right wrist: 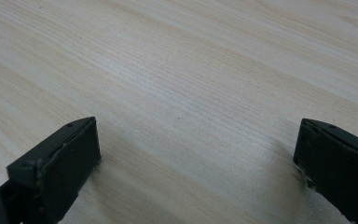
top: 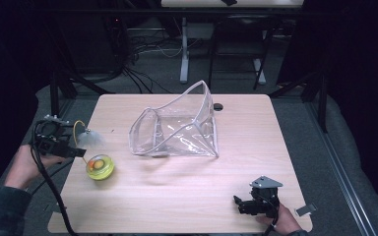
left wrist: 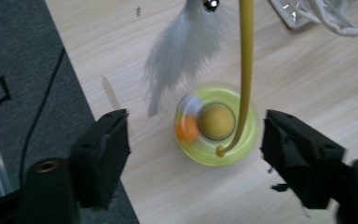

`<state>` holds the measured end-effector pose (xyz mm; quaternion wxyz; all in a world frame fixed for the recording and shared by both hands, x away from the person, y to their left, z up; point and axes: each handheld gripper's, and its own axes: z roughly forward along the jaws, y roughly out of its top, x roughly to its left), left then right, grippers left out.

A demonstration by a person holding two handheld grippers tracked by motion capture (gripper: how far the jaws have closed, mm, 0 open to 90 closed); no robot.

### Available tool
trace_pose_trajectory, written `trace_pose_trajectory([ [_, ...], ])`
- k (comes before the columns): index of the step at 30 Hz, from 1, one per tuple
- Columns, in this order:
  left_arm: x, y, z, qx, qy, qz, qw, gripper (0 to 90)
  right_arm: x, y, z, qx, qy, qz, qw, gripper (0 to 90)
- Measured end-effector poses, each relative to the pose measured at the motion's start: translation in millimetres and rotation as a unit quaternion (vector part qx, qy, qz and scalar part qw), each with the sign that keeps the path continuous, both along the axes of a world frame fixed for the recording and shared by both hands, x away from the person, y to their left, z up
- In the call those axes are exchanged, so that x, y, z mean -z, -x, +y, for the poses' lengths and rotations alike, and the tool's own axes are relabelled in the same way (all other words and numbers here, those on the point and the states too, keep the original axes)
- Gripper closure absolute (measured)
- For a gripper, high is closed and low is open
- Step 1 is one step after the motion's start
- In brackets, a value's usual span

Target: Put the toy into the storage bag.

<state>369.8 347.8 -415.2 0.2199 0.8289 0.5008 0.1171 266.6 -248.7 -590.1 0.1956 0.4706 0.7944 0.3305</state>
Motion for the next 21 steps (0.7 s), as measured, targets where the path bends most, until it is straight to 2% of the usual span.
trace_pose_trajectory([
  [7,-6.8,-3.0,-3.2,0.014,0.008,0.0,0.9999,43.1,0.0,0.1,0.1,0.001,0.0,-0.001,1.0,0.0],
  [8,-8.3,-3.0,-3.6,0.02,0.007,0.002,0.9998,47.7,0.0,0.0,0.0,0.0,0.0,0.0,1.0,0.0],
  [9,-9.5,-2.8,-4.1,0.027,0.011,0.003,0.9996,56.0,0.0,0.0,0.0,0.0,0.0,0.0,1.0,0.0],
  [10,-10.5,-2.6,-4.7,0.034,0.012,0.004,0.9994,59.7,0.0,0.0,0.0,0.0,0.0,0.0,1.0,0.0],
  [16,-11.1,-4.7,-7.8,0.037,0.005,0.01,0.9992,64.1,0.0,0.1,0.0,0.001,0.0,-0.001,1.0,0.0],
  [19,-12.7,-5.0,-9.4,0.041,0.005,0.01,0.9991,72.5,0.0,0.0,0.0,0.0,0.0,0.0,1.0,0.0],
  [21,-13.4,-5.0,-9.7,0.042,0.002,0.01,0.9991,73.3,0.0,0.0,0.0,0.0,0.0,0.0,1.0,0.0],
])
